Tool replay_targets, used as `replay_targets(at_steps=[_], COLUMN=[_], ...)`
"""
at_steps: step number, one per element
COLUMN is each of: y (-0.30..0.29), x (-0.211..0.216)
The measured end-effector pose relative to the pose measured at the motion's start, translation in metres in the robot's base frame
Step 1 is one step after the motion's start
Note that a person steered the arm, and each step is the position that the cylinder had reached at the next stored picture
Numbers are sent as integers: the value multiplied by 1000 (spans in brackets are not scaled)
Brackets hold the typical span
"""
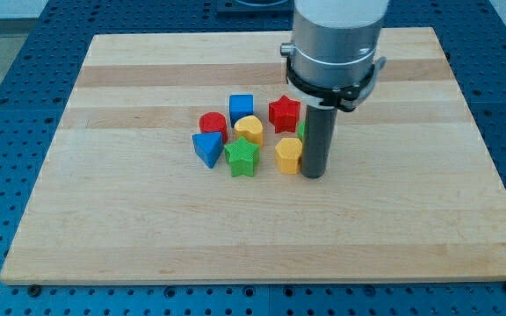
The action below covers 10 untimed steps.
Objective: Nudge the green circle left a bit
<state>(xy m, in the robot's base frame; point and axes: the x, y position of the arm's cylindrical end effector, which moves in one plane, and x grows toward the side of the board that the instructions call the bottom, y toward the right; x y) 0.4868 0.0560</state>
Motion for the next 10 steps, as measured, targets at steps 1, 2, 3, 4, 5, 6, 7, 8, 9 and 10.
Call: replay_targets(at_steps=[1,2,3,4,5,6,7,8,9,10], y=[1,40,129,188,202,203,203,172,150,126], x=[0,11,14,-45,-115,-140,-140,-140,-124,-68])
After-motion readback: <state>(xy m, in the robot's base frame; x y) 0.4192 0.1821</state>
